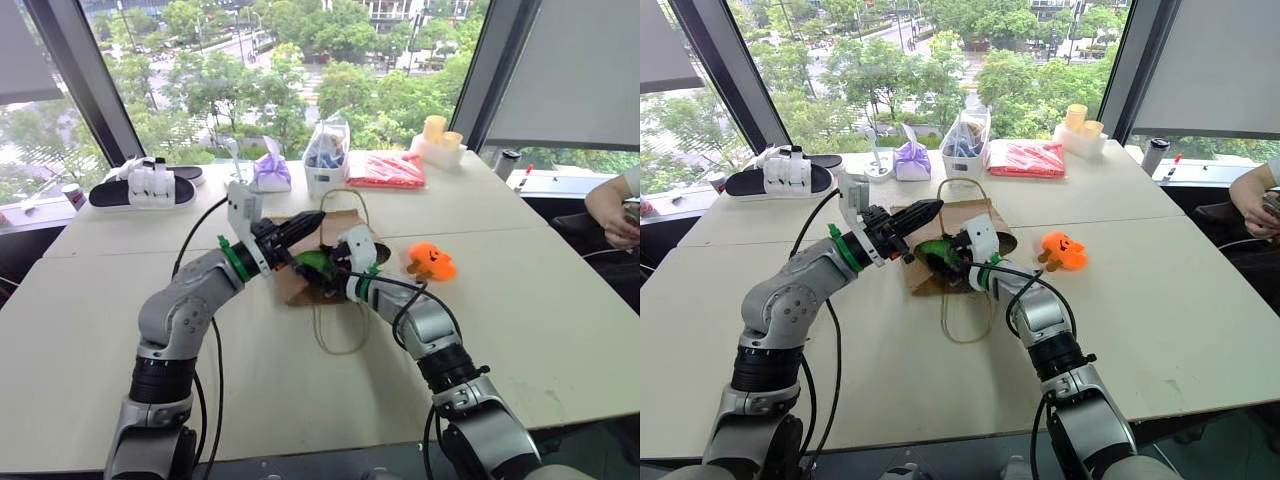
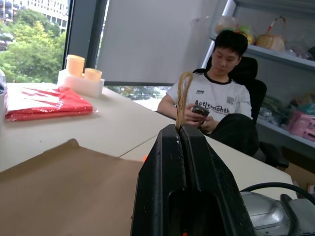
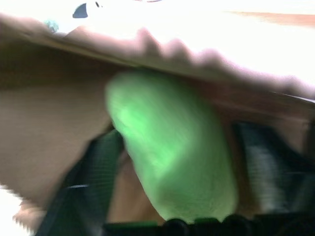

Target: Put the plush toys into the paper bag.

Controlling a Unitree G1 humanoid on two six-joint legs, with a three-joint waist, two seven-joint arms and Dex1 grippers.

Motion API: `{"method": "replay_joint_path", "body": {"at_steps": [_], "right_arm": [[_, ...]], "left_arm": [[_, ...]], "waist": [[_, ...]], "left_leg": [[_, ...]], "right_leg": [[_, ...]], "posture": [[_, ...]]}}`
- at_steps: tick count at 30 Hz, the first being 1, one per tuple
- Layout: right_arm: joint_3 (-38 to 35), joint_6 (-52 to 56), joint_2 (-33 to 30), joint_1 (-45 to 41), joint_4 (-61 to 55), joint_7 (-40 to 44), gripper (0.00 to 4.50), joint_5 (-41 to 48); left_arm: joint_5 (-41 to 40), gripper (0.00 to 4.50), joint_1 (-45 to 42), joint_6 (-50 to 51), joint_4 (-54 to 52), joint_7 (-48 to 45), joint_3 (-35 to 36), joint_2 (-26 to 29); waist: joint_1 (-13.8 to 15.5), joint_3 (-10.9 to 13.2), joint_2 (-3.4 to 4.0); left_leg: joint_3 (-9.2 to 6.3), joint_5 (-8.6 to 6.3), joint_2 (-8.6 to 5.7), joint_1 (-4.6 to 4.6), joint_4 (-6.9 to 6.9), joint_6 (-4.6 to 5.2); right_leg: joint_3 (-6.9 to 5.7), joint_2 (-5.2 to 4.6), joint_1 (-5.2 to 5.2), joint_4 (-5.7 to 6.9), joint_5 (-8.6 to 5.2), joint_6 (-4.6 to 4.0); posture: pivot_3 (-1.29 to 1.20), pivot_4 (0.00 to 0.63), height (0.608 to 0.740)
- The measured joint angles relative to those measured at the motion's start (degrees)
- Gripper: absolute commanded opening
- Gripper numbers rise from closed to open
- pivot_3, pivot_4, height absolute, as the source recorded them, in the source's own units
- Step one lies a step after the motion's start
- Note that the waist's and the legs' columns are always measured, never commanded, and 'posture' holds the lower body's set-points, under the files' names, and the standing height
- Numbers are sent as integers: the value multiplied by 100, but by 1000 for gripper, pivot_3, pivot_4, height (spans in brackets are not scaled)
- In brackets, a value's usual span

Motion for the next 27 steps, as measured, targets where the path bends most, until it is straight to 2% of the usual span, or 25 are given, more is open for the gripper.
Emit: {"method": "replay_joint_path", "body": {"at_steps": [3,7,11,14,16,20,27], "right_arm": [[-25,216,-184,243,-543,125,4485,11],[-287,1096,-694,814,-2186,227,4485,341],[-1202,2106,-1111,1116,-3921,80,4485,1072],[-1992,2608,-1563,1483,-4560,-122,4485,1352],[-2353,2721,-1840,1739,-4460,-236,4485,1297],[-2251,2246,-2031,1866,-3501,-312,4485,835],[-1492,239,-1853,1033,-299,-454,4485,-270]], "left_arm": [[38,0,13,-99,10,31,1,-28],[41,0,29,-167,66,104,41,-65],[41,0,41,-209,119,117,99,-56],[41,0,47,-212,138,116,106,-56],[42,0,52,-214,142,118,144,-53],[43,0,53,-221,145,122,180,-124],[87,0,67,-230,143,155,185,-162]], "waist": [[-3,0,0],[9,0,0],[16,0,0],[30,0,0],[29,0,-1],[-29,-1,1],[-19,0,1]], "left_leg": [[-4,0,1,0,-2,0],[-6,0,1,-7,1,0],[-7,0,1,-7,1,1],[-6,0,1,-7,3,1],[-1,0,1,-7,6,1],[14,0,8,7,3,2],[24,0,8,14,3,1]], "right_leg": [[-1,2,-2,4,0,0],[-2,2,-4,2,0,0],[-2,2,-3,1,-1,0],[-3,2,2,-6,-1,0],[-2,1,6,-9,-1,0],[0,3,6,-5,-1,0],[10,4,10,-2,0,0]], "posture": [[0,150,740],[0,150,740],[0,150,740],[0,150,740],[0,150,740],[0,150,740],[0,150,740]]}}
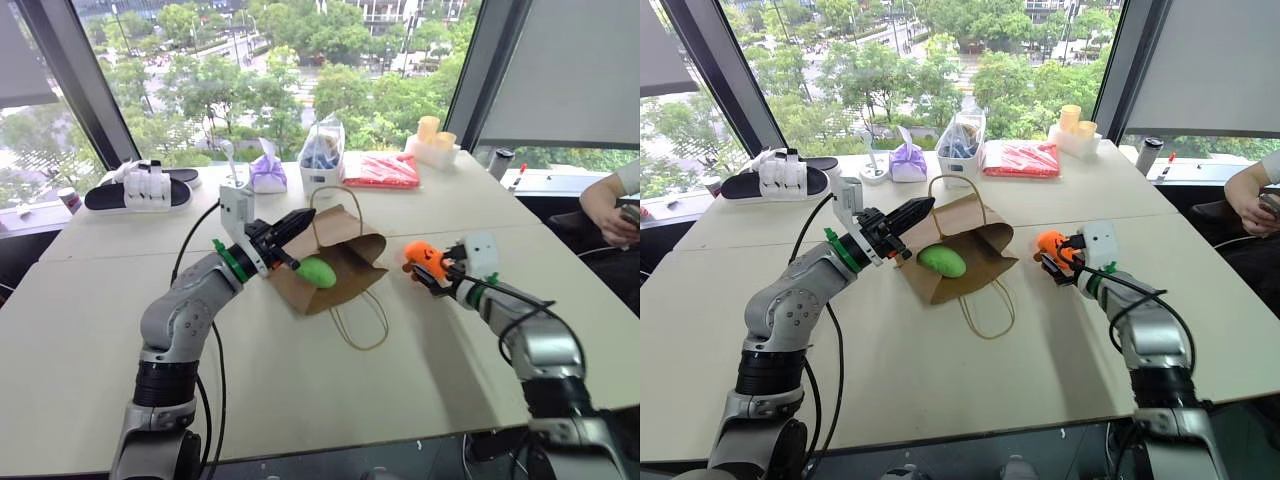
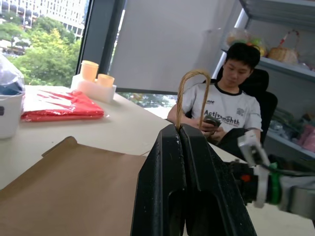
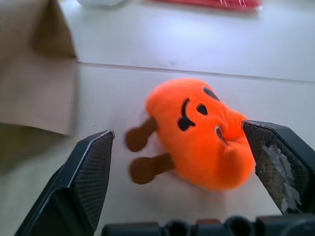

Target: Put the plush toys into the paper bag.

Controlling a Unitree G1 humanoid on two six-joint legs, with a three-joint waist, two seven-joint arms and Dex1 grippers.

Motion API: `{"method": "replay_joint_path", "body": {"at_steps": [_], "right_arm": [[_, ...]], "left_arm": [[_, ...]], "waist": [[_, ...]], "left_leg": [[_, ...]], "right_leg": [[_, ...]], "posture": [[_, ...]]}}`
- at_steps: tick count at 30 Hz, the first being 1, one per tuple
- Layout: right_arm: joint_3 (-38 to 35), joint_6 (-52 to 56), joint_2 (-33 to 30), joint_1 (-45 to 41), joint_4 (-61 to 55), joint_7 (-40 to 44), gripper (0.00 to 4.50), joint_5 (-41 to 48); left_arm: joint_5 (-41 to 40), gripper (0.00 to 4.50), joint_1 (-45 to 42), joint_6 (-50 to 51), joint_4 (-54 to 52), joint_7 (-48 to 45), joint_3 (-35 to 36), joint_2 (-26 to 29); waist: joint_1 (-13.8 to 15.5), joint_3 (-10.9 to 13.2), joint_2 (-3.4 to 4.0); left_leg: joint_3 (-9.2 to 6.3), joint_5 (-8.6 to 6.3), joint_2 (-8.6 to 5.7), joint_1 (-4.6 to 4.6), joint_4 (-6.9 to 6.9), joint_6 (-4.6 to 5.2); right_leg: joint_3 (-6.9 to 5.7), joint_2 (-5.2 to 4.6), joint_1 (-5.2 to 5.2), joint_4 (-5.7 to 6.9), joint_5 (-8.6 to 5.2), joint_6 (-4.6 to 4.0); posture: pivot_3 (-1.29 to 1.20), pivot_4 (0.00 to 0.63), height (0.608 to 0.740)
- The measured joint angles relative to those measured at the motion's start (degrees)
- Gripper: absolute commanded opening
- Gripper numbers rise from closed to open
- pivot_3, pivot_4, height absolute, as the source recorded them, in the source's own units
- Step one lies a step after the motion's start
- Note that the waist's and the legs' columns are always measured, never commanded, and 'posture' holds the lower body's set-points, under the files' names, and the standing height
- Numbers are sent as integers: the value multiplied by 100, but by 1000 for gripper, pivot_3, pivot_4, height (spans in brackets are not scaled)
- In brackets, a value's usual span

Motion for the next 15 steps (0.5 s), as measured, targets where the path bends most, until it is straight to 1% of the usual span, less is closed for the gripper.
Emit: {"method": "replay_joint_path", "body": {"at_steps": [3,4,6,7,8,9,12,13,15], "right_arm": [[241,-746,89,-537,1213,-83,4485,-363],[279,-950,136,-739,1615,-116,4244,-458],[343,-1287,159,-984,2195,-177,3584,-608],[358,-1425,162,-1051,2401,-205,3137,-671],[362,-1532,164,-1094,2549,-217,2645,-705],[357,-1629,171,-1146,2680,-230,2015,-730],[352,-1788,173,-1233,2802,-228,521,-750],[351,-1796,172,-1235,2800,-219,94,-752],[336,-1780,172,-1227,2774,-198,24,-747]], "left_arm": [[22,0,12,-6,-7,19,10,-2],[29,0,16,-6,-12,30,11,1],[59,0,17,-8,-30,59,9,-1],[81,0,18,-9,-30,73,12,9],[88,0,18,-9,-30,81,13,18],[91,0,19,-9,-30,93,15,28],[91,0,19,-9,-33,114,14,32],[91,0,19,-9,-35,114,14,32],[91,0,19,-9,-34,115,14,32]], "waist": [[-2,0,0],[-4,0,0],[3,0,0],[12,0,0],[13,0,0],[7,0,0],[-3,0,0],[-5,0,0],[-6,0,0]], "left_leg": [[4,0,-2,-2,-2,0],[4,0,-2,-1,-2,0],[3,0,-2,-1,-5,0],[3,0,-2,-1,-5,0],[3,0,-3,-3,-5,0],[4,0,-4,-3,-4,0],[5,0,-4,-1,-4,0],[6,0,-4,0,-4,0],[6,0,-3,0,-4,0]], "right_leg": [[6,-1,-2,-5,1,0],[6,-1,-2,-5,1,0],[7,-1,-2,-5,1,0],[7,-1,-2,-4,1,0],[8,-1,-2,-6,1,0],[11,-1,-2,-6,1,0],[14,0,-2,-6,2,2],[14,0,-2,-5,2,2],[14,0,-2,-5,2,2]], "posture": [[0,150,740],[0,150,740],[0,150,740],[0,150,740],[0,150,740],[0,150,740],[0,150,740],[0,150,740],[0,150,740]]}}
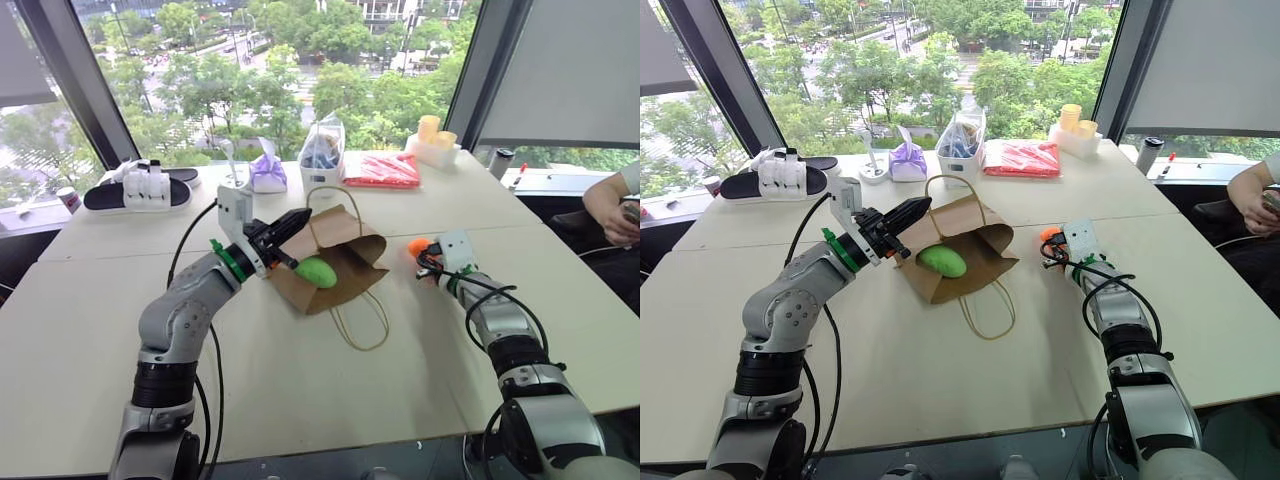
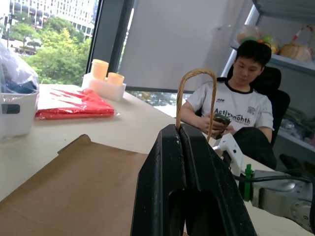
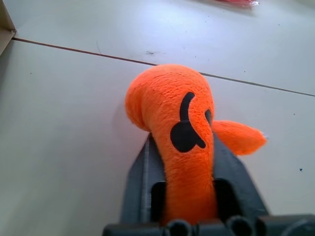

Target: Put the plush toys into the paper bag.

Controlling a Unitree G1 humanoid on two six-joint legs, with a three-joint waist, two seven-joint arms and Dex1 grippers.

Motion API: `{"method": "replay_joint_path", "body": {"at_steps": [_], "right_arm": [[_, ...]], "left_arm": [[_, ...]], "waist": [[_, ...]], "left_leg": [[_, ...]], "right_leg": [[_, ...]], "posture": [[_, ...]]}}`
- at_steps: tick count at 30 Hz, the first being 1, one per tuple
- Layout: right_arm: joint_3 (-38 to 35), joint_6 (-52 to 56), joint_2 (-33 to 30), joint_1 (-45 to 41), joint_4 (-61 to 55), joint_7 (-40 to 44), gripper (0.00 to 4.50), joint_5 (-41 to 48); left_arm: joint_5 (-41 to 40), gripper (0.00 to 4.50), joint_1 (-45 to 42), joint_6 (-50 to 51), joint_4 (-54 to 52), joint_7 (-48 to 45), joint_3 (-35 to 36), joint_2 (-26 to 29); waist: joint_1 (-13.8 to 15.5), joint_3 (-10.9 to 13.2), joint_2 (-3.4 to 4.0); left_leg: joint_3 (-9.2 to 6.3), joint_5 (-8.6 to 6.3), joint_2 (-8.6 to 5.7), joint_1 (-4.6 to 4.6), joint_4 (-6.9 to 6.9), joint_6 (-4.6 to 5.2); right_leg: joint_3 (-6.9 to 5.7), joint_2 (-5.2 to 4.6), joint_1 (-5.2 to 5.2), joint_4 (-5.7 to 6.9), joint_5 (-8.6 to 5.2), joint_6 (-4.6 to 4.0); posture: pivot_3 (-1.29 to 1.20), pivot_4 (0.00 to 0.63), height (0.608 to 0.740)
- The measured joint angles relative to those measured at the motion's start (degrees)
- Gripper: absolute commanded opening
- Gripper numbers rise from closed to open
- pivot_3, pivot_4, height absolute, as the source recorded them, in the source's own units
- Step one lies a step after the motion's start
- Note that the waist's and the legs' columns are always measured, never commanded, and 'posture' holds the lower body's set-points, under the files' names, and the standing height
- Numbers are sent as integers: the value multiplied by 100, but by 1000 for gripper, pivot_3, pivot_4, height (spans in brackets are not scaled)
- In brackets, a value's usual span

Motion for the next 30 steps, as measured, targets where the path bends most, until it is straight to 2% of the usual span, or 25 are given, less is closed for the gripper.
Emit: {"method": "replay_joint_path", "body": {"at_steps": [1,3,7,9,11,14,16,20,24,27,30], "right_arm": [[-20,55,-3,45,-98,25,24,13],[-88,458,-70,503,-1063,179,24,151],[-299,2272,-323,1986,-4716,542,24,1033],[-402,3053,-363,2260,-6011,561,24,1484],[-510,3627,-299,2381,-6767,479,24,1850],[-441,4433,196,2460,-7786,193,24,2433],[-202,4545,479,2348,-7769,4,24,2475],[349,4208,844,2054,-6876,-222,24,2091],[794,3239,1107,1344,-5086,-252,24,1444],[872,2670,1229,870,-4158,-242,24,1114],[1030,2118,1298,308,-3117,-272,1377,693]], "left_arm": [[0,0,0,0,0,1,0,0],[-1,0,3,-4,-17,-4,-5,-16],[-2,0,-46,-8,40,-8,15,-21],[-2,0,-100,-9,102,-32,8,-42],[-4,0,-135,-10,143,-78,-4,-63],[-4,0,-198,-9,285,-166,-4,-67],[-4,0,-277,-10,361,-218,-5,-73],[0,0,-335,-79,467,-293,2,-83],[-7,0,-366,-75,468,-292,-7,-126],[-16,0,-360,-52,451,-280,-6,-125],[-18,0,-342,25,408,-266,2,-80]], "waist": [[1,0,0],[28,0,0],[54,0,2],[21,1,2],[21,1,2],[21,1,2],[25,0,2],[35,0,1],[14,0,1],[8,0,1],[-5,0,1]], "left_leg": [[0,0,0,0,0,0],[-5,0,0,-6,-1,0],[-18,-2,-4,-34,3,1],[-12,-2,-3,-31,8,2],[-10,-2,-1,-19,7,2],[-11,-1,3,-5,7,2],[-9,0,1,-2,13,1],[-7,0,0,-1,11,1],[-3,0,0,-2,5,0],[-3,0,0,-3,2,0],[-2,0,0,-4,1,0]], "right_leg": [[0,0,0,0,0,0],[-1,0,-4,2,0,1],[-3,-2,-23,-2,1,8],[-1,-1,-21,-5,4,11],[-1,1,-12,-4,3,10],[-1,8,-2,3,5,6],[-1,7,4,2,7,5],[-1,4,5,0,7,5],[1,4,-3,0,7,5],[2,4,-8,6,8,5],[3,4,-10,5,8,4]], "posture": [[0,150,740],[0,150,740],[0,150,740],[0,150,740],[0,150,740],[0,150,740],[0,150,740],[0,150,740],[0,150,740],[0,150,740],[0,150,740]]}}
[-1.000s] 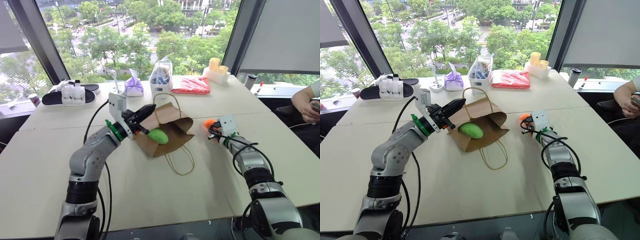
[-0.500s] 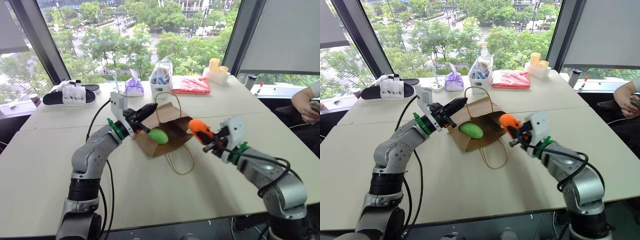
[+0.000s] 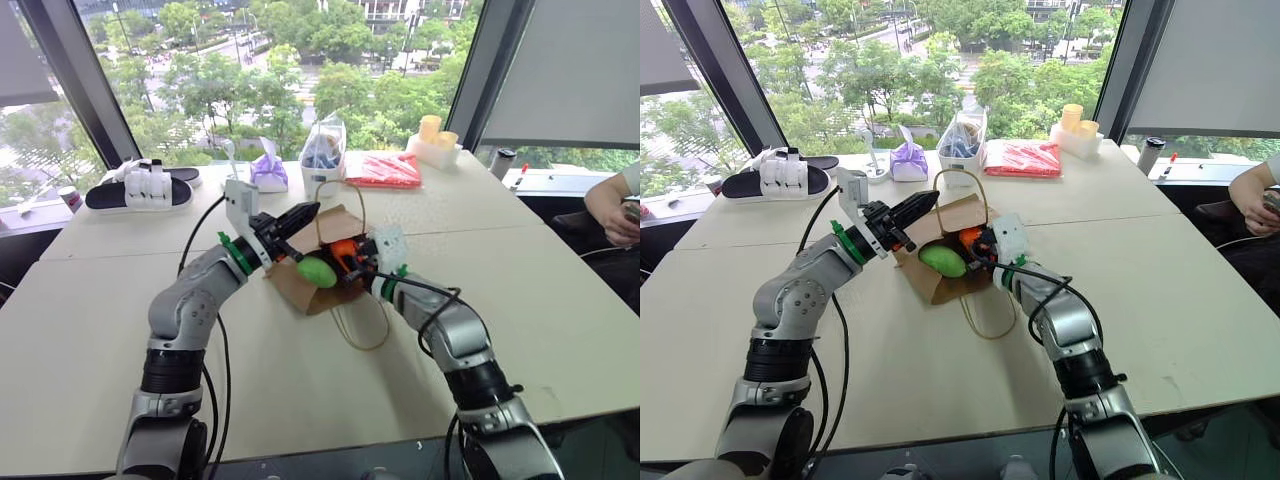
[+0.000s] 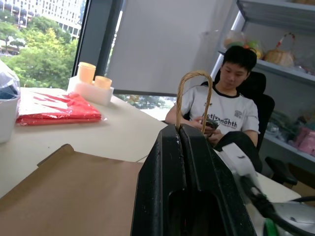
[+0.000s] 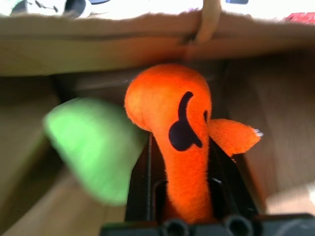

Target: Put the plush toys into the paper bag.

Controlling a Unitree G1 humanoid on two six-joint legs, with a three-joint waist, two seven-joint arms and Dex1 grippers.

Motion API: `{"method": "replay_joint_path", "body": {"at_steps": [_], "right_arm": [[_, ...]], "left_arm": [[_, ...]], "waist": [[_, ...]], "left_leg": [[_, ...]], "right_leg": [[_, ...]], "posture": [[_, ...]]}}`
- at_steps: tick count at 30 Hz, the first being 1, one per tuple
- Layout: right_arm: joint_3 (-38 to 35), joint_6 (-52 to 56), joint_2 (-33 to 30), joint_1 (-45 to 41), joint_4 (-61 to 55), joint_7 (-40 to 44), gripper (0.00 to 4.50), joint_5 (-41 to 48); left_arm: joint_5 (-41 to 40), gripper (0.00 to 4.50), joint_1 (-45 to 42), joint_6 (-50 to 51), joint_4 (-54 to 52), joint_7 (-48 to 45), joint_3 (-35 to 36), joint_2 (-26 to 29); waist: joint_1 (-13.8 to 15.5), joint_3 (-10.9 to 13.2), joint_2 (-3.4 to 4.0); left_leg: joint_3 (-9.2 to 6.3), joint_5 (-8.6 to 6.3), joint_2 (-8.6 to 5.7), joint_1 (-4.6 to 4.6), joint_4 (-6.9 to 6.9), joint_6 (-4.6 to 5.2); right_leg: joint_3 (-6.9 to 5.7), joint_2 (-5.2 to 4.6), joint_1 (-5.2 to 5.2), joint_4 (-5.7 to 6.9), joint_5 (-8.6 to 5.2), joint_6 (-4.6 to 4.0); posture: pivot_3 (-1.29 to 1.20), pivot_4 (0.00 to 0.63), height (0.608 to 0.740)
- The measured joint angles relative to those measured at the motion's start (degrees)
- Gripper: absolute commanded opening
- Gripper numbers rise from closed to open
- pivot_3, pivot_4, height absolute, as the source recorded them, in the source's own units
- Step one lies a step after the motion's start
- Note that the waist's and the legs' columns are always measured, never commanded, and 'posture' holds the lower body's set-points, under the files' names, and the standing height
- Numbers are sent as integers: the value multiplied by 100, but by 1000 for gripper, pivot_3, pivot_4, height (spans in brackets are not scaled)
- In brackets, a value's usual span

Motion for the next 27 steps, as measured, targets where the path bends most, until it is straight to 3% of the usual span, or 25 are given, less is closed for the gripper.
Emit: {"method": "replay_joint_path", "body": {"at_steps": [6,11,20,27], "right_arm": [[-144,-1007,368,-661,1740,62,4434,-174],[-387,-1095,400,-560,1670,136,4434,-98],[-1216,1522,-448,1544,-3306,226,4434,1317],[-988,1948,-588,2813,-3591,79,4434,1217]], "left_arm": [[-11,0,5,62,-67,39,-6,-15],[-12,0,6,117,-72,46,-8,-21],[-19,0,13,126,-57,33,16,-22],[-26,0,-1,120,-39,-2,-1,-58]], "waist": [[4,0,0],[8,0,1],[50,-1,0],[11,-1,0]], "left_leg": [[-1,0,0,0,-5,0],[-3,0,-2,-5,-3,0],[-16,-1,-3,-26,3,1],[4,0,1,-7,6,1]], "right_leg": [[2,0,-1,-1,0,0],[2,-1,-3,-1,1,2],[-3,-1,-16,0,1,3],[3,0,-3,0,1,3]], "posture": [[0,150,740],[0,150,740],[0,150,740],[0,150,740]]}}
